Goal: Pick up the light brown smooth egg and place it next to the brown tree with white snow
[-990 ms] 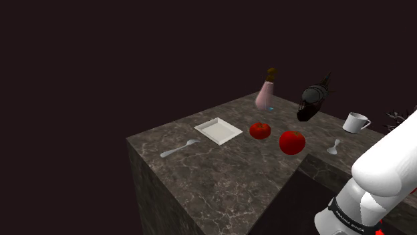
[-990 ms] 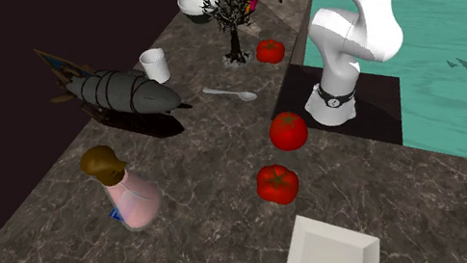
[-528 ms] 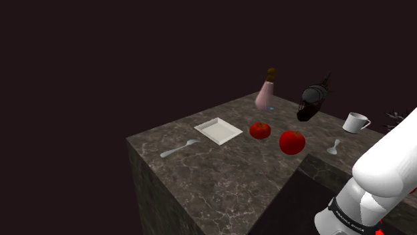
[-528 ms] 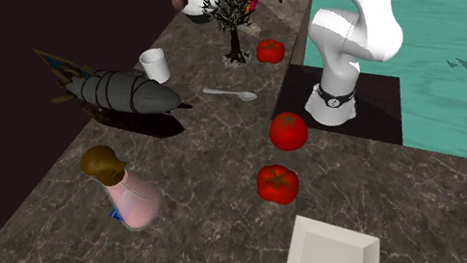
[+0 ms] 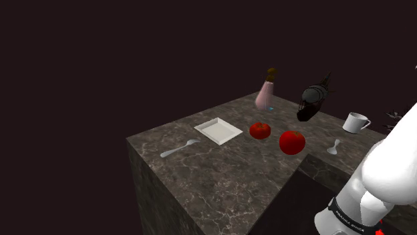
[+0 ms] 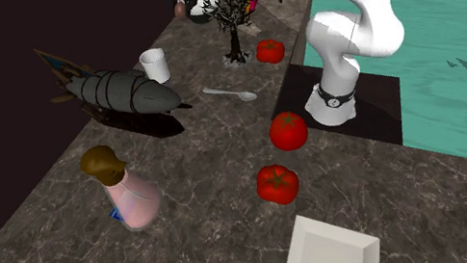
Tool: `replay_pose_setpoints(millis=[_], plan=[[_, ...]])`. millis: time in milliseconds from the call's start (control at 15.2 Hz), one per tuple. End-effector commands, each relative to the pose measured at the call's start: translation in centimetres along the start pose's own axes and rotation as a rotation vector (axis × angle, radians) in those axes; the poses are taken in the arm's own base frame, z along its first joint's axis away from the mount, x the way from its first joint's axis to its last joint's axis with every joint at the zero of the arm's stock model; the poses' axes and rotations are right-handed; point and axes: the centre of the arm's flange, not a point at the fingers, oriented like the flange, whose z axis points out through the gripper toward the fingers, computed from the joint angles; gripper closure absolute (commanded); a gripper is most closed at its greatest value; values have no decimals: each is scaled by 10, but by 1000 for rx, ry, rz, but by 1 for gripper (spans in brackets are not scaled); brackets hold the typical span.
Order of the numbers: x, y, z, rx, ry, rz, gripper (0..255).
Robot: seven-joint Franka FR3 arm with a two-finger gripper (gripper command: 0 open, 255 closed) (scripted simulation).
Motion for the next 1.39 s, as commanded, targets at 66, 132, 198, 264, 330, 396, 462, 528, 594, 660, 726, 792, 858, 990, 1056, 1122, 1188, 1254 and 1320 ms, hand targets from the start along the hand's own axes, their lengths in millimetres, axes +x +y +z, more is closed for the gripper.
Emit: replay_pose_setpoints(millis=[66,132,198,264,330,396,462,528,594,660,726,792,858,990,1056,1122,1188,1254,1320], plan=[[-2,-2,16,0,-2,-1,255],[-3,-3,21,0,-2,-1,255],[-4,-4,27,0,-2,-1,255],[-4,-5,32,0,-2,-1,255],[-5,-6,37,0,-2,-1,255],[-6,-7,42,0,-2,-1,255],[-7,-8,47,0,-2,-1,255],[-8,-9,52,0,-2,-1,255],[-8,-9,57,0,-2,-1,255],[-9,-10,63,0,-2,-1,255],[-10,-11,68,0,-2,-1,255],[-11,-12,73,0,-2,-1,255],[-11,-13,78,0,-2,-1,255],[-13,-15,88,0,-2,-1,255],[-14,-16,94,0,-2,-1,255],[-14,-16,99,0,-2,-1,255],[-15,-17,104,0,-2,-1,255],[-16,-18,109,0,-2,-1,255],[-17,-19,114,0,-2,-1,255]])
